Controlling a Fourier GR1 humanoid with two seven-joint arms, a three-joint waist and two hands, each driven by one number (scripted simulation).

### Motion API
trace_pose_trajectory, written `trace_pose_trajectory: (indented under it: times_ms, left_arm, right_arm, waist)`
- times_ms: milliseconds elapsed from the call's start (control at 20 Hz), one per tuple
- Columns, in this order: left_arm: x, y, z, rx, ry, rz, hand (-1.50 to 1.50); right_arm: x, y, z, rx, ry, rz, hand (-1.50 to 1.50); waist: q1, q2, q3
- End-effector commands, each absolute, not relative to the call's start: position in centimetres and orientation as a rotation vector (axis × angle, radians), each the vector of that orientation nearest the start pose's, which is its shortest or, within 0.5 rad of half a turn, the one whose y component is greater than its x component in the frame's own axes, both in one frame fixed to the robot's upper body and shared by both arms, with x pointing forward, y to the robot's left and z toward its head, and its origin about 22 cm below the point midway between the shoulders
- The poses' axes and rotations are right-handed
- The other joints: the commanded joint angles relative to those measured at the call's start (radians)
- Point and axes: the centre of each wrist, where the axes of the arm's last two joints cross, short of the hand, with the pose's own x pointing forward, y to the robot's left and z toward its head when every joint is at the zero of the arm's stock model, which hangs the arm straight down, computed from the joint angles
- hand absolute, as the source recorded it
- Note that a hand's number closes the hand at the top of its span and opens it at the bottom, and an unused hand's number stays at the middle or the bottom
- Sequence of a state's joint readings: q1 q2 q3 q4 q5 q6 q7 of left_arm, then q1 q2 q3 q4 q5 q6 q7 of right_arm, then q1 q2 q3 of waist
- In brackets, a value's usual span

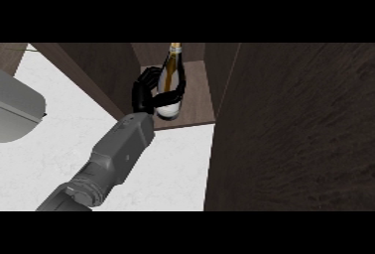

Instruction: Pick up the wine, place it into the cabinet and close the cabinet

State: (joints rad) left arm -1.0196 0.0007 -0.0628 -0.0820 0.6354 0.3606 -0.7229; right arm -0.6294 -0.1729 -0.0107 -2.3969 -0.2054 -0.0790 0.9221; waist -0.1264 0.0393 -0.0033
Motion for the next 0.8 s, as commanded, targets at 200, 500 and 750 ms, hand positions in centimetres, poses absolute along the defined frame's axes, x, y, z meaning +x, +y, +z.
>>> trace_pose_trajectory:
  times_ms: [200, 500, 750]
  left_arm:
    - [37.8, 14.2, -6.1, 0.085, -1.608, 0.304, 1.50]
    - [36.6, 14.9, -7.7, 0.087, -1.565, 0.288, 1.50]
    - [36.1, 15.0, -8.2, 0.131, -1.557, 0.275, 1.50]
  right_arm:
    - [17.7, -18.6, 28.6, 0.329, -2.019, 0.346, -1.50]
    - [18.4, -18.6, 29.0, 0.341, -2.019, 0.360, -1.50]
    - [18.1, -19.3, 28.6, 0.357, -2.009, 0.345, -1.50]
  waist:
    - [-0.024, -0.001, -0.002]
    - [-0.043, 0.003, -0.003]
    - [-0.050, -0.002, -0.001]
